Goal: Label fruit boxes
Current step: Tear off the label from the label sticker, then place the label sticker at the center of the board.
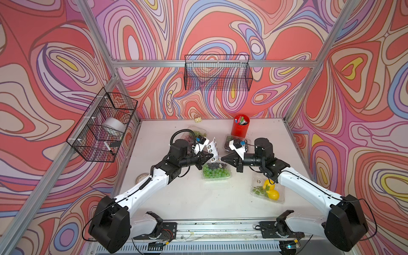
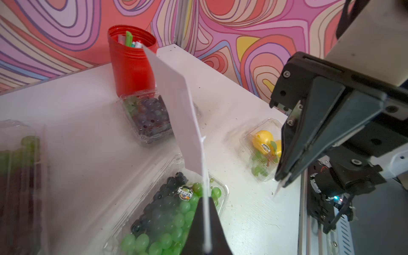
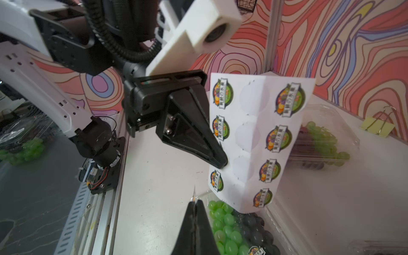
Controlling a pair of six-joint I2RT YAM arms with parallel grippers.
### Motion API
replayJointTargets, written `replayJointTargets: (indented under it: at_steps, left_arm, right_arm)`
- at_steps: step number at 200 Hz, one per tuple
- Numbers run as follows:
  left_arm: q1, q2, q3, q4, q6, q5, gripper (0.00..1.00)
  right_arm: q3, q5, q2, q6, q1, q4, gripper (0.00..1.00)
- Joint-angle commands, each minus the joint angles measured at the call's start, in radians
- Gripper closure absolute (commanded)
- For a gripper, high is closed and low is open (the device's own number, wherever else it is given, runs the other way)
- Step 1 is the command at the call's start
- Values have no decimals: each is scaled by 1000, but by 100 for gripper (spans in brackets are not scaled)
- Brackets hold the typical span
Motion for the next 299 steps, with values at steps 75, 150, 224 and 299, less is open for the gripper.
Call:
replayJointTargets:
  at_steps: [75, 150, 224, 299]
  left_arm:
    - [313, -112, -61, -335, -262, -19, 100]
    - [314, -147, -405, -52, -631, 105, 100]
    - [313, 36, -339, -253, -621, 24, 100]
    - [313, 2, -145, -677, -547, -210, 37]
  right_arm:
    - [565, 221, 563, 377, 68, -233, 100]
    - [793, 211, 785, 438, 89, -178, 100]
    - [847, 198, 840, 477, 100, -143, 100]
    - [866, 261, 837, 455, 108, -192, 100]
